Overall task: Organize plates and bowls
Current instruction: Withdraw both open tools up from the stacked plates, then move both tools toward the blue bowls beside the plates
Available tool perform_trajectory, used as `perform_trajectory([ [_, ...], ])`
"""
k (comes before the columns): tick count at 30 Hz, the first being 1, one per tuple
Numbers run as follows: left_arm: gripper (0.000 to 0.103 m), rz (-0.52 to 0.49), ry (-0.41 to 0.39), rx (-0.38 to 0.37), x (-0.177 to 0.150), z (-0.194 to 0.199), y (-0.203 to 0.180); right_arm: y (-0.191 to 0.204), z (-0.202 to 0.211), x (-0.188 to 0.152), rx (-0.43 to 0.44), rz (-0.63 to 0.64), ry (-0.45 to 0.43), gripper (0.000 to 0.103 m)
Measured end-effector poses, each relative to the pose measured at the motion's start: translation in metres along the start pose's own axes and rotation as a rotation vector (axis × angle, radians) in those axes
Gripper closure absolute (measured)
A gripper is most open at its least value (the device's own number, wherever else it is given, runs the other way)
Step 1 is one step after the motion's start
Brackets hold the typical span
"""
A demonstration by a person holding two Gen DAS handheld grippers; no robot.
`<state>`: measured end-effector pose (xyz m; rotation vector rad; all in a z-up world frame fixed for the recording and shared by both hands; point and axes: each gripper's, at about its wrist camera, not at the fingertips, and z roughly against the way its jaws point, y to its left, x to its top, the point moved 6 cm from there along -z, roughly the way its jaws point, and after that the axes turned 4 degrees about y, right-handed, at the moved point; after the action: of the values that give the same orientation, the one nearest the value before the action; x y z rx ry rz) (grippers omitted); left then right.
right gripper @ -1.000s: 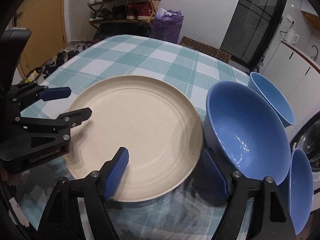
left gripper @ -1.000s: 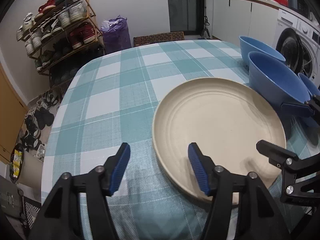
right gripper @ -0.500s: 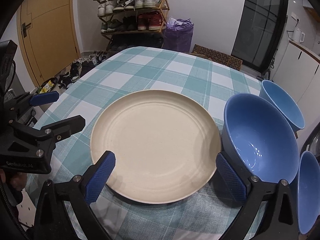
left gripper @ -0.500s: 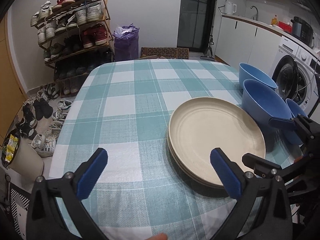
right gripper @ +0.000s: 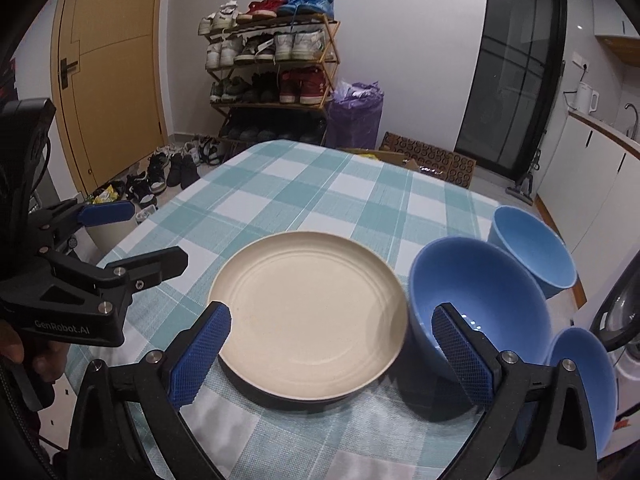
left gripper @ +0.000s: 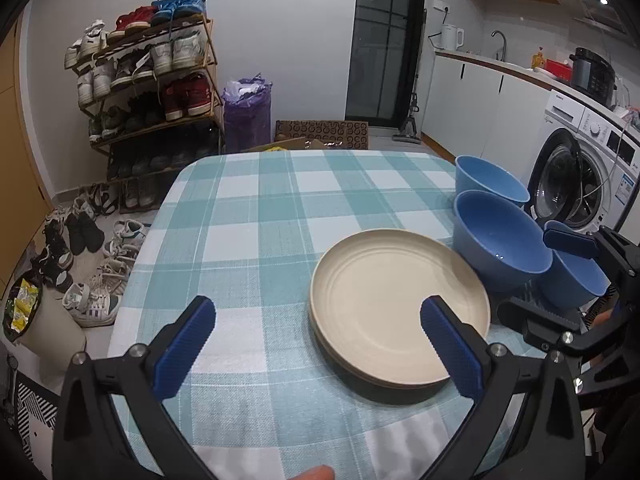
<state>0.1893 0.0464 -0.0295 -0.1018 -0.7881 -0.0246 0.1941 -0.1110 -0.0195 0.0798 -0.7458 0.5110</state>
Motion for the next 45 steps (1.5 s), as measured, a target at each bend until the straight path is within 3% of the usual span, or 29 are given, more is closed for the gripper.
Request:
perform_trajectory([
  [24, 0.000, -0.100, -0.067, -0.071, 0.063, 0.016, -0.086, -0.141, 0.083, 0.013, -0.122, -0.157, -0.070, 0.001],
  [36, 0.000, -0.123, -0.061, -0.104, 0.102, -0.006, -0.111, -0.222, 0.110, 0.020, -0.174, -0.245, -0.066, 0.001],
  [45, 0.000, -0.124, -0.045, -0.118, 0.121, -0.028, -0.126, -0.261, 0.115, 0.021, -0.203, -0.267, -0.054, 0.001],
])
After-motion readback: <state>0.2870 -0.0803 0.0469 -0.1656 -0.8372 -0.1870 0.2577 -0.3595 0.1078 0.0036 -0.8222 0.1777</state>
